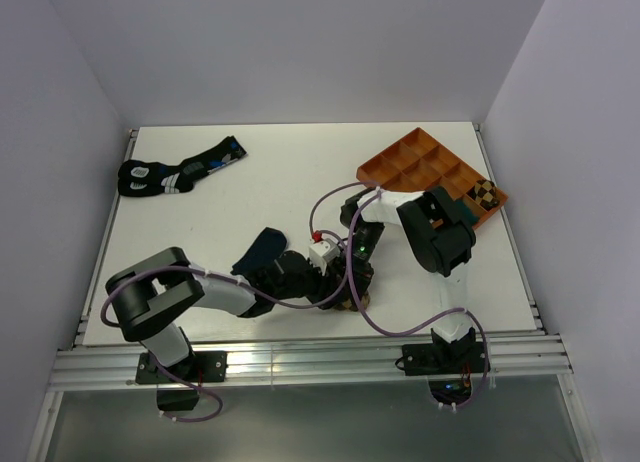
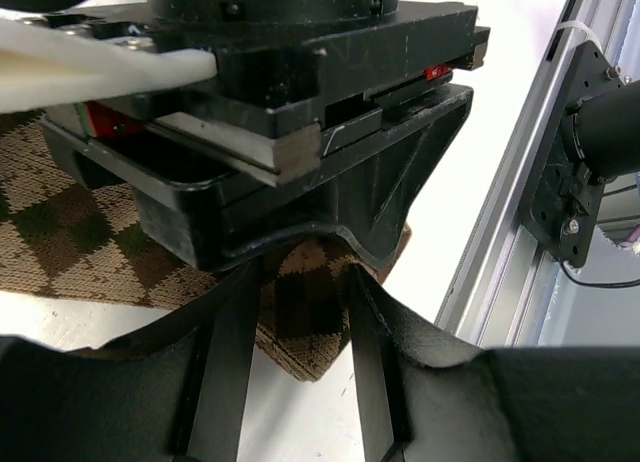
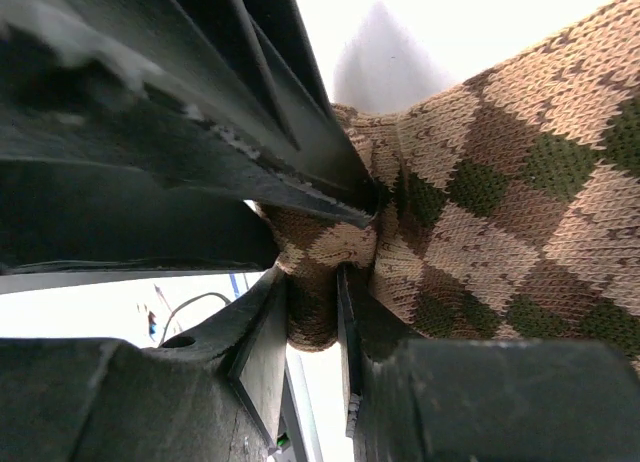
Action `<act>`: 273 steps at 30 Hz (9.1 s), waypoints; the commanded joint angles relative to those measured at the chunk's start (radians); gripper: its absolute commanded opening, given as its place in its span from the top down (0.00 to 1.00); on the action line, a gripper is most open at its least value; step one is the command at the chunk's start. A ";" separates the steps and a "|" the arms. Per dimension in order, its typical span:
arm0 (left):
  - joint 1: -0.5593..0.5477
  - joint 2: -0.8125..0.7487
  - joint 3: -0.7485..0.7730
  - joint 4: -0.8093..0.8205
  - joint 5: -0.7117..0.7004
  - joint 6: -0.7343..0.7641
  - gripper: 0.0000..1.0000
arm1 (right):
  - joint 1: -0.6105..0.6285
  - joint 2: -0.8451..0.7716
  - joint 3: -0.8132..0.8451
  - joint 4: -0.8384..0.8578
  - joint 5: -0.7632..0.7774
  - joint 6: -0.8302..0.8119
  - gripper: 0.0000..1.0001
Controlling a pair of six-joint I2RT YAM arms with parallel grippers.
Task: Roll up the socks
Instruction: Roll the sock at the center of the board.
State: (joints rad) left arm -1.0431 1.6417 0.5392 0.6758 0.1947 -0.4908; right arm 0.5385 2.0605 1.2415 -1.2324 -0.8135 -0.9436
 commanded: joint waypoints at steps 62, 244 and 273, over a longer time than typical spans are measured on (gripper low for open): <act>-0.031 0.165 -0.058 0.128 0.186 -0.028 1.00 | -0.161 0.010 0.265 0.336 0.163 0.422 0.49; 0.364 0.099 0.205 -0.475 0.122 -0.203 0.75 | 0.109 -0.712 -0.633 0.708 0.341 0.035 0.72; 0.391 0.183 0.276 -0.328 0.163 -0.314 0.74 | 0.103 -0.295 -0.272 0.403 0.261 0.149 0.75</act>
State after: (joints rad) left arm -0.6724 1.8862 0.8822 0.3145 0.4156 -0.7578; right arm 0.6395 1.6810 0.9741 -0.7994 -0.5922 -0.8303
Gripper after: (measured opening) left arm 0.251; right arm 0.359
